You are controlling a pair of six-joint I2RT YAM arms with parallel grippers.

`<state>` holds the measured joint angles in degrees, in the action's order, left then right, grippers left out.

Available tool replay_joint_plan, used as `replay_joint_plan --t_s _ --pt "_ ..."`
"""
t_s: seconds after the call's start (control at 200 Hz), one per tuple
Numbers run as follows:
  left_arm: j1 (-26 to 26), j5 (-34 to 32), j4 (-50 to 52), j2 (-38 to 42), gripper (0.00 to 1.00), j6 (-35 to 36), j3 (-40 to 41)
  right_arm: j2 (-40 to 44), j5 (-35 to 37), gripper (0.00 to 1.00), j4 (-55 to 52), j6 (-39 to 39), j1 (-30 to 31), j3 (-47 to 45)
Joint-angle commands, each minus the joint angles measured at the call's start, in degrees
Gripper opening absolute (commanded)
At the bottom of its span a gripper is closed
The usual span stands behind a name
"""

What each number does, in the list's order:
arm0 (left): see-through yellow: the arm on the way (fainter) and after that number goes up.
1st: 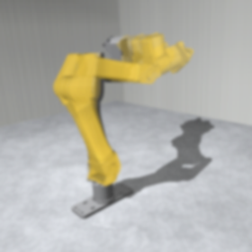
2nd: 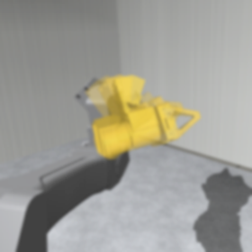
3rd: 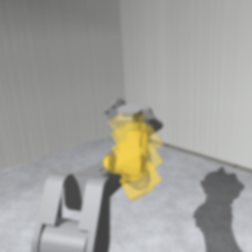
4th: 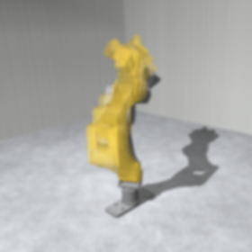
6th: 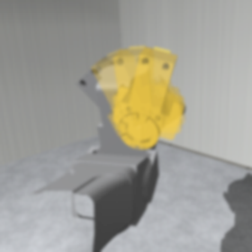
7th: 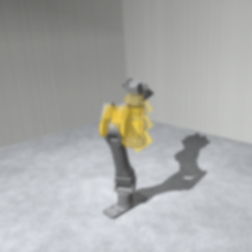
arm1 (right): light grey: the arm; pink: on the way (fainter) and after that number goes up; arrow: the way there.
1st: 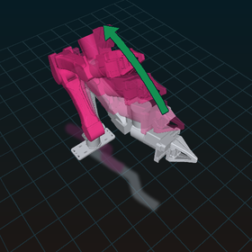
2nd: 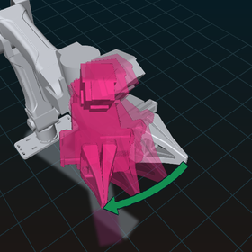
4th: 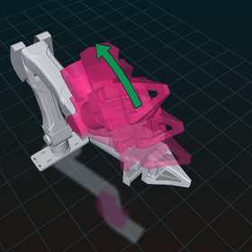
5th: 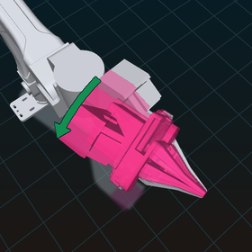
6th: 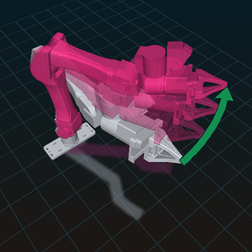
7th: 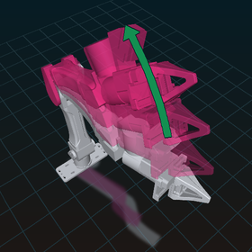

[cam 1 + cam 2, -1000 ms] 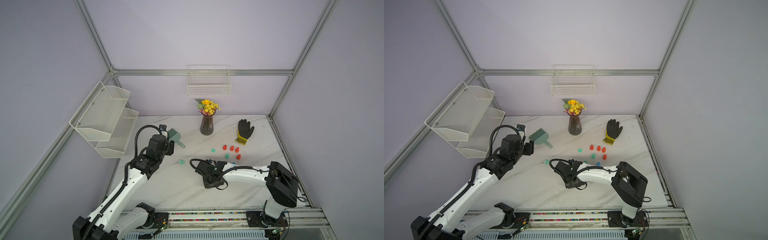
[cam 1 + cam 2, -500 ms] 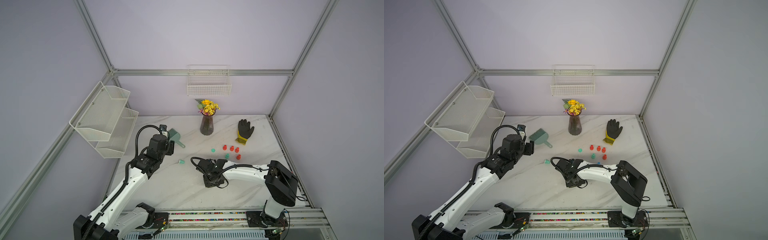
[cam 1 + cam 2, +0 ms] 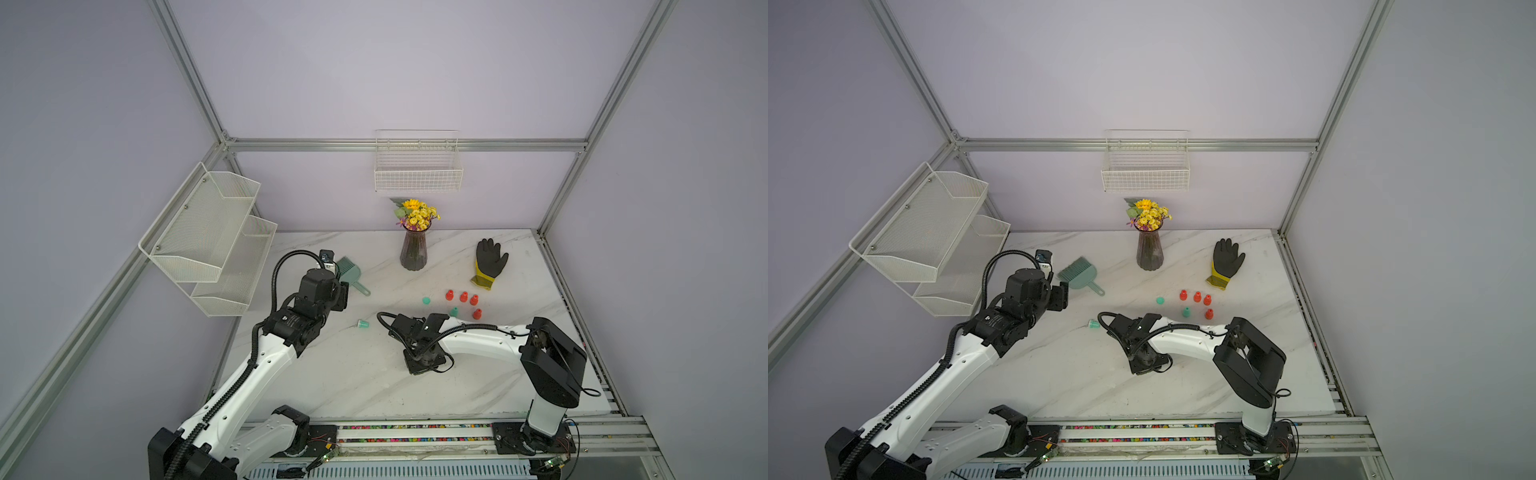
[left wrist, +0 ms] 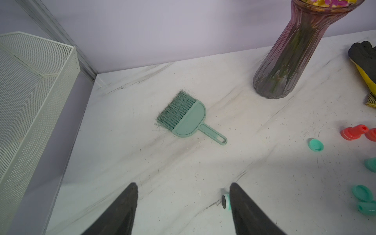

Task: Close the stamp cap
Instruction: Close the cover of the stamp.

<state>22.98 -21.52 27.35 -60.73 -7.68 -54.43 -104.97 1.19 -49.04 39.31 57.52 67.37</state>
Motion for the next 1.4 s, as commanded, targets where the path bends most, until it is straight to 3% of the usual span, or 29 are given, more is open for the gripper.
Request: replay_joint_plan --t_s 0.0,0.305,0.465,1.015,1.395 --pt "-0.3 -2.0 -0.7 -0.1 0.71 1.8 -1.0 -14.0 -10.4 0.00 4.2 -3.7 0.7 -7.6" --pt "-0.3 -2.3 -0.6 -0.3 0.71 1.8 -1.0 -16.1 -6.8 0.00 2.2 -18.1 0.7 -7.0" --pt "-0.3 -2.8 -0.5 -0.4 0.71 1.9 -1.0 -16.8 -6.6 0.00 2.5 -21.0 0.5 -6.2" --pt "-0.3 -3.1 -0.7 -0.3 0.71 2.1 -0.9 -0.6 -0.9 0.00 -5.5 -13.6 -1.4 6.5" --pt "-0.3 -2.7 -0.9 -1.1 0.71 2.2 -1.0 12.4 -0.5 0.00 -5.7 -10.7 -16.2 -6.2"
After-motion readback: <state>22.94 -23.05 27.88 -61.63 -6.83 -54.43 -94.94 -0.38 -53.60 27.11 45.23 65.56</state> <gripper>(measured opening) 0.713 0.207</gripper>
